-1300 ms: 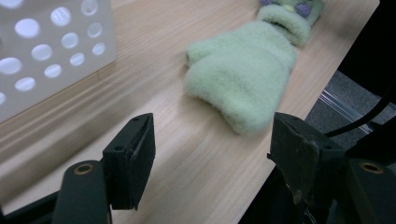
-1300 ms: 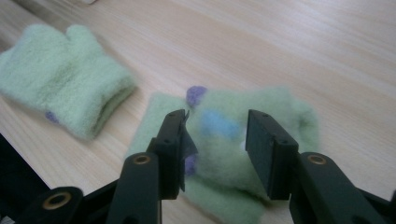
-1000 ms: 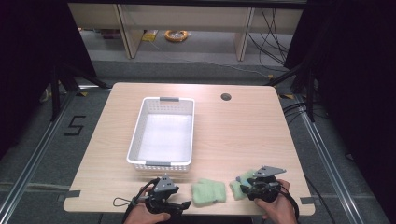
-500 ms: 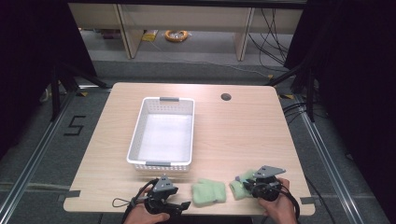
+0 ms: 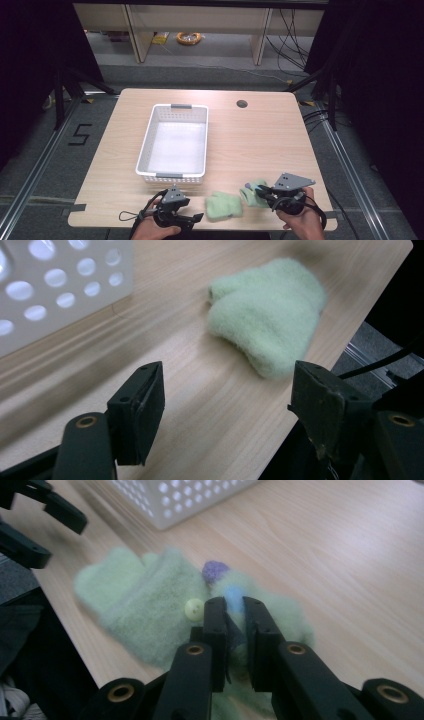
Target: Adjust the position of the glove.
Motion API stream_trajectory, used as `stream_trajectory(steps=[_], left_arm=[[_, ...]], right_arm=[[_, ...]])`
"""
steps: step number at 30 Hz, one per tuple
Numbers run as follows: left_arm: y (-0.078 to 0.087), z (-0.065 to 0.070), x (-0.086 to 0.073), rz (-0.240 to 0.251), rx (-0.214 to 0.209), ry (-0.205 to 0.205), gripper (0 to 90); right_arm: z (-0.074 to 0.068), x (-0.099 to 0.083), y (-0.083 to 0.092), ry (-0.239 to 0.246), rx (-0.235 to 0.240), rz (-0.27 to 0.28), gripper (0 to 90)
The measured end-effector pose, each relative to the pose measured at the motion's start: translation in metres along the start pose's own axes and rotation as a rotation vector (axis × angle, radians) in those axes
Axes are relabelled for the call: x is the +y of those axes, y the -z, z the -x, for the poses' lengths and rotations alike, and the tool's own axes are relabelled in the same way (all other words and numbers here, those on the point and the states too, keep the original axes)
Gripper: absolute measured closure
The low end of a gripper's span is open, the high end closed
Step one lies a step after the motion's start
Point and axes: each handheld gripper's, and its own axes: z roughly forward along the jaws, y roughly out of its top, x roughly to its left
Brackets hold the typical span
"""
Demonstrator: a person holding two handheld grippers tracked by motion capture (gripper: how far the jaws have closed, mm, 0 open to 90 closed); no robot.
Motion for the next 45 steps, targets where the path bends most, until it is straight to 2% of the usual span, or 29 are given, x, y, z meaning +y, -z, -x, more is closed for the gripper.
stream_trajectory(steps=[1,2,3,4,5,6,8,9,10,11,13,14,15,16,17,19,22,25,27,28,32,33,36,38,39,41,42,44,45], left_arm=[[0.001,0.000,0.001,0.014,0.004,0.003,29.4],[0.002,-0.002,0.002,0.002,0.007,-0.010,29.3],[0.002,-0.001,0.002,0.016,0.007,0.020,29.3],[0.003,-0.002,0.003,0.022,0.014,0.006,29.1],[0.003,-0.002,0.003,0.017,0.003,0.005,28.9],[0.003,-0.002,0.003,0.020,0.000,0.002,28.5],[0.003,-0.002,0.003,0.020,-0.001,0.001,27.2],[0.005,-0.004,0.004,-0.002,0.000,-0.018,26.9],[0.005,-0.004,0.004,-0.002,0.000,-0.018,26.6],[0.004,-0.004,0.004,0.005,0.001,-0.006,26.6],[0.004,-0.003,0.004,0.016,0.005,0.010,26.4],[0.004,-0.003,0.004,0.019,0.004,0.011,26.4],[0.005,-0.003,0.005,0.021,0.012,0.011,26.4],[0.006,-0.004,0.006,0.019,0.001,-0.011,26.4],[0.006,-0.003,0.007,0.025,-0.001,-0.009,26.4],[0.006,-0.001,0.008,0.040,-0.005,-0.002,26.5],[0.009,0.003,0.010,0.046,-0.021,-0.013,27.4],[0.012,0.006,0.012,0.069,-0.040,-0.025,29.1],[0.015,0.009,0.015,0.087,-0.057,-0.005,29.5],[0.016,0.009,0.016,0.084,-0.066,-0.017,30.1],[0.016,0.012,0.022,0.093,-0.077,-0.021,33.9],[0.016,0.012,0.024,0.083,-0.098,-0.027,34.9],[0.014,0.015,0.025,0.101,-0.101,-0.039,38.6],[0.013,0.017,0.027,0.112,-0.112,-0.039,45.7],[0.014,0.018,0.028,0.105,-0.133,-0.067,48.7],[0.013,0.021,0.028,0.110,-0.131,-0.082,57.0],[0.012,0.022,0.028,0.122,-0.131,-0.085,61.7],[0.013,0.023,0.028,0.112,-0.131,-0.091,70.5],[0.012,0.025,0.028,0.121,-0.102,-0.120,74.1]], right_arm=[[0.000,0.000,0.000,0.000,0.000,0.000,82.0],[-0.004,0.007,-0.004,0.028,0.025,-0.006,81.9],[-0.006,0.010,-0.006,0.032,0.031,-0.014,81.9],[-0.008,0.013,-0.009,0.055,0.039,-0.006,81.9],[-0.011,0.016,-0.011,0.043,0.054,-0.021,81.9],[-0.012,0.019,-0.014,0.069,0.063,-0.011,81.9],[-0.014,0.022,-0.017,0.072,0.074,-0.016,81.9],[-0.016,0.027,-0.022,0.110,0.092,-0.010,81.9],[-0.016,0.027,-0.022,0.110,0.092,-0.010,81.9],[-0.018,0.029,-0.024,0.097,0.097,-0.021,81.9],[-0.020,0.032,-0.029,0.108,0.114,-0.028,81.9],[-0.020,0.034,-0.033,0.138,0.129,-0.020,81.8],[-0.022,0.036,-0.036,0.145,0.141,-0.031,81.8],[-0.026,0.038,-0.042,0.147,0.159,-0.044,81.8],[-0.027,0.039,-0.046,0.171,0.176,-0.049,81.8],[-0.030,0.040,-0.049,0.159,0.178,-0.058,81.7],[-0.034,0.043,-0.059,0.197,0.217,-0.066,81.7],[-0.038,0.043,-0.060,0.183,0.217,-0.074,81.7],[-0.037,0.046,-0.062,0.214,0.227,-0.067,81.7],[-0.038,0.046,-0.062,0.218,0.231,-0.063,81.6],[-0.040,0.048,-0.063,0.213,0.223,-0.063,81.6],[-0.039,0.049,-0.064,0.234,0.238,-0.064,81.6],[-0.041,0.050,-0.064,0.236,0.248,-0.062,81.6],[-0.043,0.051,-0.064,0.236,0.250,-0.056,81.6],[-0.045,0.053,-0.064,0.231,0.251,-0.068,81.6],[-0.045,0.055,-0.065,0.237,0.248,-0.063,81.6],[-0.044,0.056,-0.066,0.256,0.256,-0.063,81.6],[-0.045,0.057,-0.067,0.249,0.244,-0.059,81.6],[-0.046,0.060,-0.068,0.256,0.254,-0.053,81.6]])
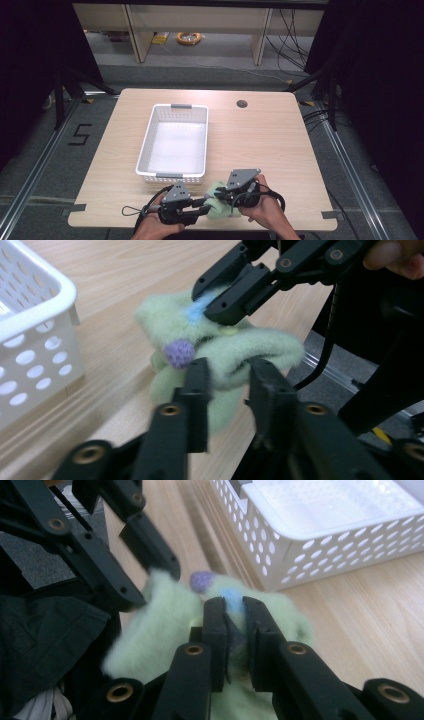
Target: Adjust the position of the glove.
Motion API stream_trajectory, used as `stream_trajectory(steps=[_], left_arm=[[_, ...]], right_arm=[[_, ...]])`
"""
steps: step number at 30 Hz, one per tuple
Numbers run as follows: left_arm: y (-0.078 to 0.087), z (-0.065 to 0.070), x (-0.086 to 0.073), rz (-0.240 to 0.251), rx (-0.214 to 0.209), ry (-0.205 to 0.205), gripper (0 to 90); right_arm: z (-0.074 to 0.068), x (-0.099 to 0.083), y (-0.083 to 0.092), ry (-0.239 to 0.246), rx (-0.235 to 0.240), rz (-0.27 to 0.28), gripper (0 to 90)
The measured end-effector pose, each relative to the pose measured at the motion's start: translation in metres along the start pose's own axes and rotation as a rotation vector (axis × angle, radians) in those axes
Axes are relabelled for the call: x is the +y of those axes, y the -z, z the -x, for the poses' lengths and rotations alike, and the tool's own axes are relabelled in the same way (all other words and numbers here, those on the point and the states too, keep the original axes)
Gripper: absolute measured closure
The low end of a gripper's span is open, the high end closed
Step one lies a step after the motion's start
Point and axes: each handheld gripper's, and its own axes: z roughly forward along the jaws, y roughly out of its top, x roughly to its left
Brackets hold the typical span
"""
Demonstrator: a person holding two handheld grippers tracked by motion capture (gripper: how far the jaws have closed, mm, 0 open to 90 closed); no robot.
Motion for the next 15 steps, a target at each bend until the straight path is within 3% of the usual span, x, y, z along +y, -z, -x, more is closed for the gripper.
stream_trajectory(steps=[2,7,8,9,11,13,14,15], left_arm=[[-0.001,0.002,0.000,-0.002,0.011,0.012,76.7],[-0.004,0.007,-0.001,-0.021,-0.003,-0.018,81.7],[-0.007,0.013,-0.003,-0.013,-0.002,-0.005,81.7],[-0.008,0.013,-0.002,-0.020,-0.008,-0.023,81.6],[-0.009,0.015,-0.002,-0.021,-0.004,-0.028,81.6],[-0.013,0.019,-0.003,-0.015,-0.005,-0.024,81.6],[-0.018,0.022,-0.004,-0.027,-0.010,-0.005,81.2],[-0.021,0.020,-0.005,-0.039,-0.014,-0.032,80.7]], right_arm=[[0.001,0.002,-0.001,0.007,0.011,0.002,81.6],[0.001,0.004,-0.003,-0.010,0.024,0.005,81.6],[0.001,0.006,-0.004,0.003,0.040,0.015,81.7],[0.001,0.007,-0.004,0.021,0.036,0.017,81.7],[-0.001,0.009,-0.004,0.014,0.059,0.013,81.7],[-0.002,0.009,-0.004,0.031,0.057,0.022,81.7],[-0.005,0.009,-0.005,0.028,0.078,0.012,81.7],[-0.004,0.008,-0.006,0.044,0.075,0.009,81.6]])
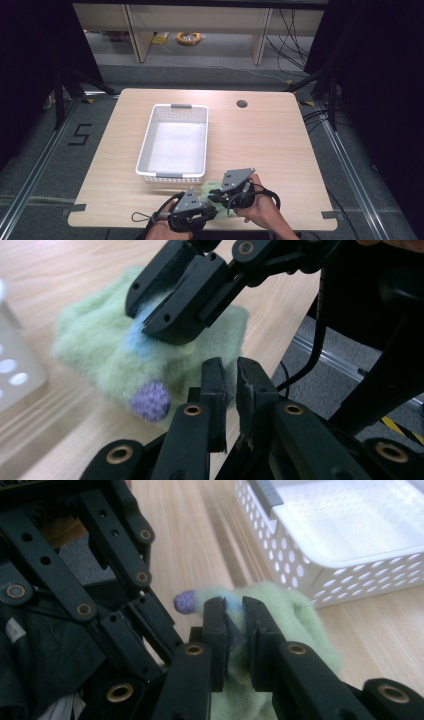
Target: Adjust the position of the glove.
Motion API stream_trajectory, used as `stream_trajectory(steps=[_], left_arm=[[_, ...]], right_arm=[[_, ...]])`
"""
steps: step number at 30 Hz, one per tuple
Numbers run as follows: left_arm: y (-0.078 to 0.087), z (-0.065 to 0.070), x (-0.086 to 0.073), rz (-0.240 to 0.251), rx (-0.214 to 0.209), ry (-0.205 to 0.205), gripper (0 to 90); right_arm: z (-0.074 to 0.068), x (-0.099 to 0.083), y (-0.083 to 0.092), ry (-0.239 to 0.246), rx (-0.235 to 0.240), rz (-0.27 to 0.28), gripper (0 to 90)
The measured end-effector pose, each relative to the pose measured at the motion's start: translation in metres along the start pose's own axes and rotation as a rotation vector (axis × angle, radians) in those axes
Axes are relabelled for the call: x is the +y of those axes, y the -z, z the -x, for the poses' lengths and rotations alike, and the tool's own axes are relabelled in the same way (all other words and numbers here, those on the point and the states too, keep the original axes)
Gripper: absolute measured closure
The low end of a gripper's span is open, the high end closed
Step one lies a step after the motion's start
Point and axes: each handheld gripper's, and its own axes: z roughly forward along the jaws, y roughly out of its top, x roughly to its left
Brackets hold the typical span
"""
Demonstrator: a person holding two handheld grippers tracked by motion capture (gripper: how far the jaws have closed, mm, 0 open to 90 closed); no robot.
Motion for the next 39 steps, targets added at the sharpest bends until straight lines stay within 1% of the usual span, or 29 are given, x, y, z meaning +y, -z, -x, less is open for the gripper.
stream_trajectory(steps=[1,2,3,4,5,6,7,8,9,10,11,12,13,15,17,18,20,22,23,25,26,28,29,33,34,35,36,38,39], left_arm=[[-0.003,0.000,-0.001,-0.005,-0.001,0.004,80.4],[-0.007,0.001,-0.003,-0.016,-0.003,0.042,80.0],[-0.007,0.001,-0.003,-0.016,-0.003,0.042,79.7],[-0.010,-0.002,-0.004,-0.030,-0.002,0.017,79.7],[-0.014,-0.001,-0.005,-0.035,-0.010,0.027,79.4],[-0.018,-0.002,-0.008,-0.056,-0.013,0.041,78.4],[-0.020,-0.003,-0.009,-0.062,-0.028,0.037,77.6],[-0.021,-0.003,-0.010,-0.068,-0.025,0.034,76.6],[-0.022,-0.001,-0.010,-0.066,-0.032,0.062,75.2],[-0.020,-0.002,-0.010,-0.073,-0.032,0.032,73.9],[-0.019,-0.001,-0.009,-0.068,-0.039,0.037,72.4],[-0.017,-0.001,-0.009,-0.069,-0.043,0.030,70.4],[-0.015,0.000,-0.010,-0.065,-0.048,0.032,69.2],[-0.010,0.001,-0.011,-0.067,-0.050,0.054,65.0],[-0.002,-0.003,-0.011,-0.060,-0.048,0.032,62.8],[0.000,-0.005,-0.011,-0.050,-0.039,0.058,61.7],[0.007,-0.011,-0.010,-0.031,-0.020,0.066,60.2],[0.013,-0.019,-0.009,-0.019,0.012,0.076,58.3],[0.016,-0.023,-0.007,-0.029,0.036,0.070,57.6],[0.019,-0.028,-0.003,-0.001,0.056,0.058,55.3],[0.020,-0.029,0.000,-0.003,0.070,0.069,53.7],[0.019,-0.032,0.006,0.003,0.085,0.048,51.9],[0.018,-0.033,0.009,0.013,0.095,0.043,51.7],[0.007,-0.036,0.016,-0.006,0.092,0.049,50.9],[0.005,-0.039,0.016,-0.030,0.093,0.042,50.8],[0.001,-0.040,0.017,-0.021,0.091,0.069,50.6],[-0.002,-0.041,0.017,-0.029,0.093,0.073,50.4],[-0.005,-0.044,0.019,-0.056,0.092,0.064,49.3],[-0.009,-0.045,0.020,-0.036,0.096,0.083,48.6]], right_arm=[[0.001,-0.003,-0.002,-0.005,-0.008,-0.004,81.6],[0.002,-0.005,-0.004,0.000,0.010,-0.010,81.6],[0.002,-0.005,-0.004,0.000,0.010,-0.010,81.6],[0.004,-0.011,-0.007,-0.026,0.028,-0.018,81.6],[0.004,-0.015,-0.011,-0.043,0.032,-0.019,81.4],[0.005,-0.019,-0.013,-0.037,0.039,-0.023,81.2],[0.006,-0.023,-0.013,-0.045,0.042,-0.036,80.8],[0.004,-0.025,-0.013,-0.074,0.048,-0.039,80.4],[0.005,-0.027,-0.014,-0.059,0.048,-0.040,79.9],[0.006,-0.029,-0.014,-0.060,0.055,-0.036,79.5],[0.005,-0.032,-0.014,-0.070,0.056,-0.034,78.8],[0.008,-0.034,-0.014,-0.047,0.052,-0.021,77.4],[0.005,-0.036,-0.012,-0.089,0.042,-0.026,76.2],[0.004,-0.041,-0.011,-0.114,0.042,-0.009,72.3],[0.003,-0.045,-0.008,-0.120,0.033,-0.008,69.8],[0.003,-0.046,-0.007,-0.126,0.032,0.007,66.3],[0.001,-0.049,-0.001,-0.140,0.021,0.017,63.5],[-0.002,-0.050,0.007,-0.175,-0.013,0.029,59.5],[-0.004,-0.052,0.011,-0.192,-0.028,0.034,59.5],[-0.009,-0.056,0.019,-0.226,-0.066,0.024,57.7],[-0.012,-0.059,0.020,-0.245,-0.081,0.020,55.4],[-0.019,-0.065,0.023,-0.296,-0.107,-0.008,53.8],[-0.022,-0.068,0.023,-0.297,-0.126,-0.014,52.2],[-0.035,-0.071,0.022,-0.336,-0.141,-0.043,49.0],[-0.037,-0.071,0.019,-0.322,-0.150,-0.042,48.2],[-0.040,-0.071,0.017,-0.330,-0.143,-0.051,47.5],[-0.041,-0.071,0.014,-0.329,-0.148,-0.061,47.4],[-0.043,-0.071,0.009,-0.343,-0.155,-0.085,46.6],[-0.043,-0.072,0.007,-0.332,-0.155,-0.092,46.6]])
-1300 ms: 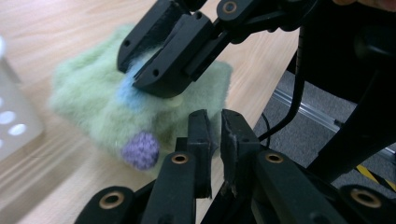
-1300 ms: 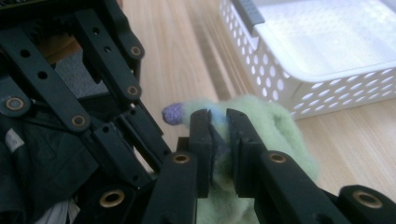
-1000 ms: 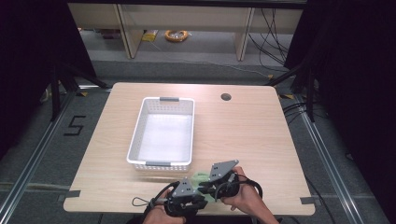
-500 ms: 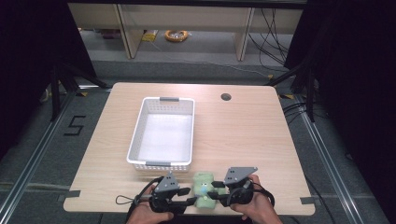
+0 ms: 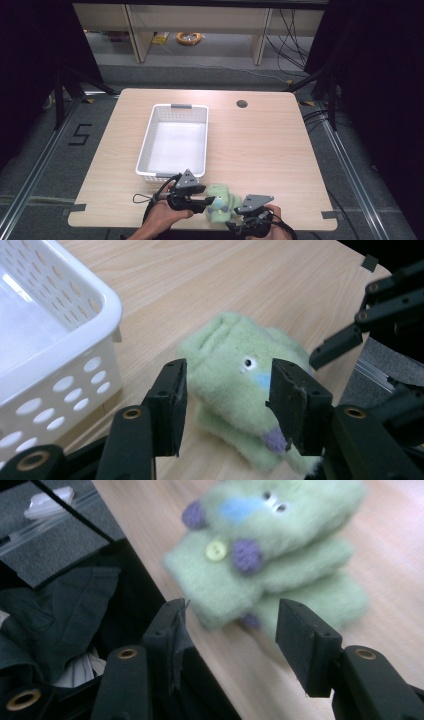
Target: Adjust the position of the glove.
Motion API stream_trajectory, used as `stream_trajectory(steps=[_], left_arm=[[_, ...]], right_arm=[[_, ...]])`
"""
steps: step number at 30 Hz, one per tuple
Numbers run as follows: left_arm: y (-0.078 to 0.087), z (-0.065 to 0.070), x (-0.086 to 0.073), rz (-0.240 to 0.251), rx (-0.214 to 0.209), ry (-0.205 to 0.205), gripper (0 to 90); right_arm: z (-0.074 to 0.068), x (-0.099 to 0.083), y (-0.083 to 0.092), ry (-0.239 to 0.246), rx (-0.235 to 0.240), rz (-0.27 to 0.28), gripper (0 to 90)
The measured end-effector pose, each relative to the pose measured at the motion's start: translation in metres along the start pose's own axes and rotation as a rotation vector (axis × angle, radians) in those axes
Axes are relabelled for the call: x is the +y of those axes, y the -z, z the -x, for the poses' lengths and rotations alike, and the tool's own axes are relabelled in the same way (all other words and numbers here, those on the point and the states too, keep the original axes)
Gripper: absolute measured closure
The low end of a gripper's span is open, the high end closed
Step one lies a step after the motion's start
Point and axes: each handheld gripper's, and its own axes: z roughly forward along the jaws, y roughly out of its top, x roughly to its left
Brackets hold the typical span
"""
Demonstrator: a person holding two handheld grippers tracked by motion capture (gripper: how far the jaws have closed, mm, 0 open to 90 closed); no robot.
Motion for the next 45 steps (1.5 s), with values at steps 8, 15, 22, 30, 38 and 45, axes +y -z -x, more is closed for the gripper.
stream_trajectory(steps=[8,15,22,30,38,45], left_arm=[[-0.012,0.000,0.000,-0.032,0.001,0.002,44.9],[-0.016,-0.007,-0.006,-0.035,-0.022,0.063,62.0],[-0.007,-0.008,-0.008,0.013,-0.041,0.106,80.7],[0.026,0.017,-0.006,0.122,-0.075,0.090,81.6],[0.024,0.022,-0.024,0.084,-0.116,0.130,89.1],[0.018,0.015,-0.022,0.067,-0.085,0.124,84.4]], right_arm=[[-0.008,0.000,-0.012,-0.020,0.030,-0.052,49.7],[-0.003,0.001,-0.015,-0.022,0.038,-0.022,75.0],[-0.003,0.004,-0.002,0.029,0.051,0.011,83.8],[0.012,0.008,0.022,0.061,0.011,0.031,84.6],[0.036,0.012,0.027,0.109,0.031,-0.034,84.9],[0.039,0.015,0.026,0.238,0.084,-0.105,85.0]])
